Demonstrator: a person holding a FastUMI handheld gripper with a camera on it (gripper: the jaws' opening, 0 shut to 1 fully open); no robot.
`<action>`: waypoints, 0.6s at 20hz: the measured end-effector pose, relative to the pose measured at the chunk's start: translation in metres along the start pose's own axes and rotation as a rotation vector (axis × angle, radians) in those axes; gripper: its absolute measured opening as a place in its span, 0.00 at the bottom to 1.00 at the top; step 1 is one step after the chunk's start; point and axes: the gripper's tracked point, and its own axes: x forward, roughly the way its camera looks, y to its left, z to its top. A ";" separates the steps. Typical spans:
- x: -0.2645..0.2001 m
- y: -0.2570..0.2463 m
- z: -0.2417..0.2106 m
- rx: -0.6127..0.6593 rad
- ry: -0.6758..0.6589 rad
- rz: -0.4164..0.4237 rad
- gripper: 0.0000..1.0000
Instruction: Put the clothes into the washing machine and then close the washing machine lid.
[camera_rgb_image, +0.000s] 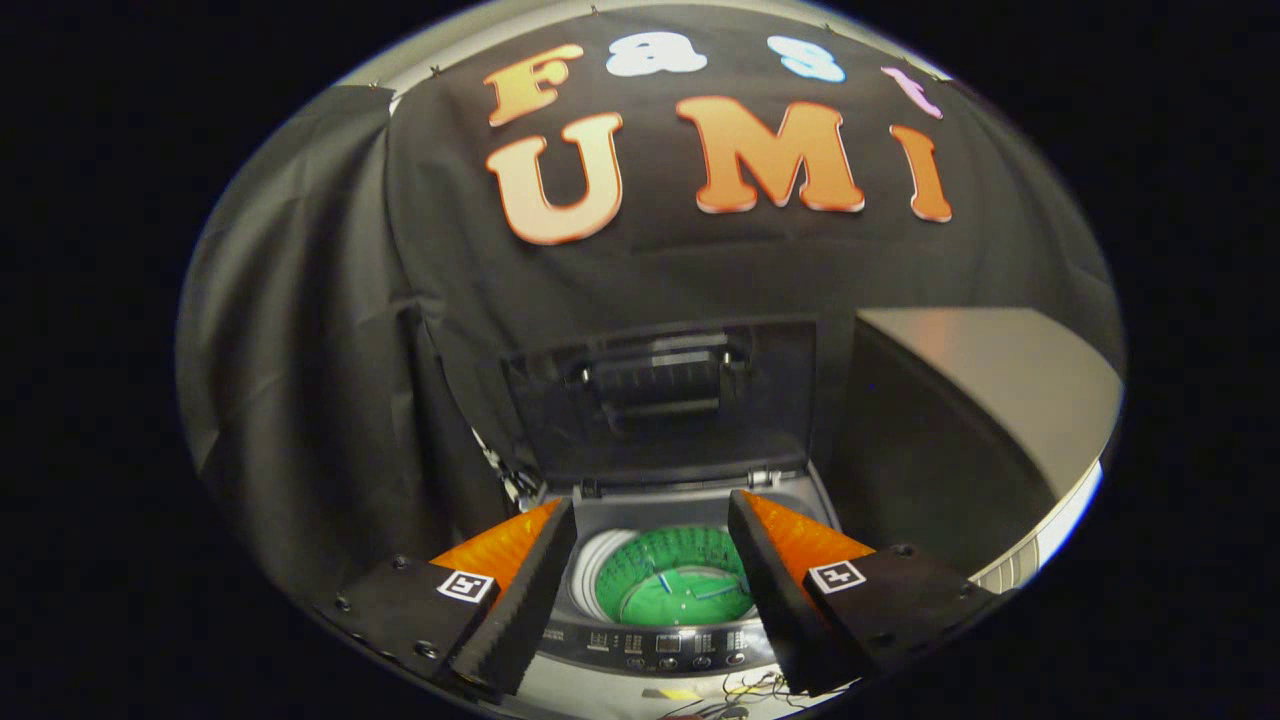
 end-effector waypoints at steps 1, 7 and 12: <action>-0.006 0.002 0.021 -0.006 -0.052 0.011 0.98; -0.029 0.002 0.133 -0.099 -0.269 0.084 0.98; 0.011 -0.026 0.200 -0.114 -0.286 0.060 0.98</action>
